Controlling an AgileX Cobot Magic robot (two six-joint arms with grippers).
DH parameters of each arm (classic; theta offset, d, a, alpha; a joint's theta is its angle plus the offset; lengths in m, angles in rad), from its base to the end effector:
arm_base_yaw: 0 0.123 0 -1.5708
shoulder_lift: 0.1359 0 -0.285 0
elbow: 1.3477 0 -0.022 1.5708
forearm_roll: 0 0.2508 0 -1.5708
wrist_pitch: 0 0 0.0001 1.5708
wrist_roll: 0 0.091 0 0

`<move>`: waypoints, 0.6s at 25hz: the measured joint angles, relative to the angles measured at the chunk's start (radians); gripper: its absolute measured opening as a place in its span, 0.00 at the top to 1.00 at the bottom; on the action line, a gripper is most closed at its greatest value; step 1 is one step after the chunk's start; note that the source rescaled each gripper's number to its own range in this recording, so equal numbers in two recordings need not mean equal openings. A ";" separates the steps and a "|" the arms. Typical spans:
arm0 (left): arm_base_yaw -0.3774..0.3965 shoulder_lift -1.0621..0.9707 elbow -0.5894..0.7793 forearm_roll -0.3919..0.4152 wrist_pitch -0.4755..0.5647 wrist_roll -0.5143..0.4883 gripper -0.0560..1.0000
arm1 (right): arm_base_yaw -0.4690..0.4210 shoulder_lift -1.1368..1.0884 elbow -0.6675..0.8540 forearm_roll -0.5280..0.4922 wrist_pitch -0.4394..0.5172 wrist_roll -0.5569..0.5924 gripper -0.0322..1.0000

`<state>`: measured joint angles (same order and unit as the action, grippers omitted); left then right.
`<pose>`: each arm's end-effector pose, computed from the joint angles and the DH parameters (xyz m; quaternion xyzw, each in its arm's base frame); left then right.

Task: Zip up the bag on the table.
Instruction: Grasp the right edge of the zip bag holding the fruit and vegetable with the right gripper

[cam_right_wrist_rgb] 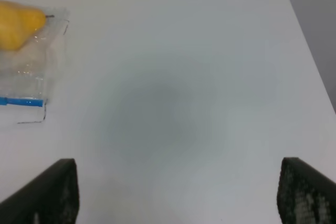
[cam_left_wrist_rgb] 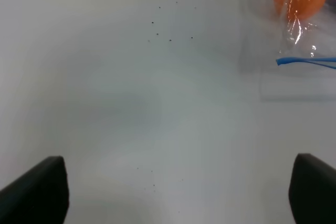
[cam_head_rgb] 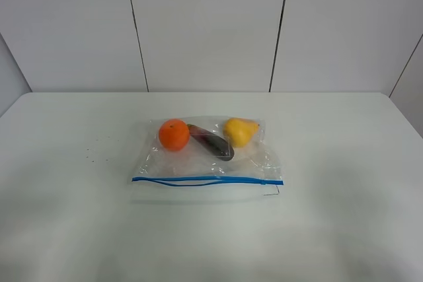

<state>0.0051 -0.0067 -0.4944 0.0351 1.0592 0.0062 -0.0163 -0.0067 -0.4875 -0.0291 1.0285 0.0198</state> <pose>-0.0052 0.0028 0.2759 -0.0002 0.8524 0.0205 0.5225 -0.0032 -0.0022 0.2764 0.0156 0.8460 -0.0136 0.5327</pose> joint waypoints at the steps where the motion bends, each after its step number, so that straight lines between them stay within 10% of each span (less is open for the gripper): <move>1: 0.000 0.000 0.000 0.000 0.000 0.000 0.00 | 0.000 0.000 0.000 0.000 0.000 0.000 0.14; 15: 0.000 0.000 0.000 0.000 0.000 0.000 0.00 | 0.000 0.000 0.000 0.000 0.000 0.000 0.14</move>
<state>0.0051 -0.0067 -0.4944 0.0351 1.0592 0.0062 -0.0163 -0.0067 -0.4875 -0.0291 1.0285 0.0198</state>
